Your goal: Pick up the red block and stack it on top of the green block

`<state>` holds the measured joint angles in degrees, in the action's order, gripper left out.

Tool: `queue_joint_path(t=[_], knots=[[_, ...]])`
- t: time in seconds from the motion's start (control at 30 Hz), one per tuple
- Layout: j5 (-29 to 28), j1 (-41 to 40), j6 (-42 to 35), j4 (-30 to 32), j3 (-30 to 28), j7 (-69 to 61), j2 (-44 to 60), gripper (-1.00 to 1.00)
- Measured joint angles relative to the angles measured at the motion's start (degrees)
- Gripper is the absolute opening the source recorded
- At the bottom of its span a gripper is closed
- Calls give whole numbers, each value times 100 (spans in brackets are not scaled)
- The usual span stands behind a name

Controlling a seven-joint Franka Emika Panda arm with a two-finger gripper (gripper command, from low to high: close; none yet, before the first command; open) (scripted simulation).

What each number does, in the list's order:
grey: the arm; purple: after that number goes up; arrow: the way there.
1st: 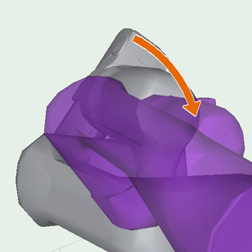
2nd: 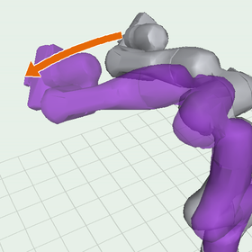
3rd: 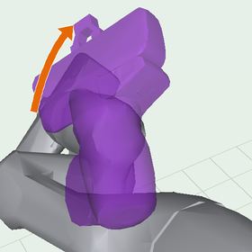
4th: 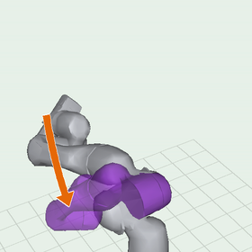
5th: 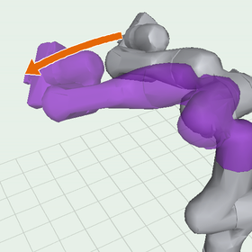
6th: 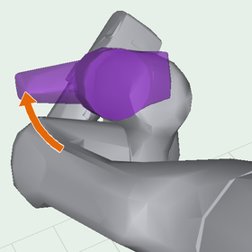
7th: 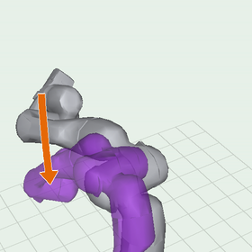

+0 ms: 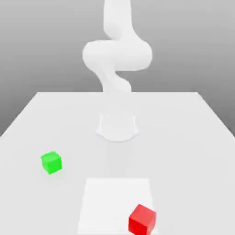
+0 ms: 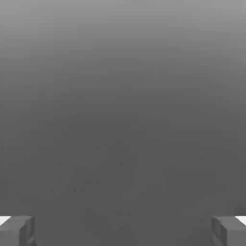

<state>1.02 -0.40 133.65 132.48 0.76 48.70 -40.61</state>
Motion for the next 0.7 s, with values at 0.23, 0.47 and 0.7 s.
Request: queue_joint_path(t=[0.23, 0.47, 0.7], knots=[[194, -117, 531, 199, 283, 884, 1485, 0], [148, -185, 1054, 395, 567, 1918, 2938, 0], [-158, -69, 1579, 591, 649, 3135, 4401, 0]])
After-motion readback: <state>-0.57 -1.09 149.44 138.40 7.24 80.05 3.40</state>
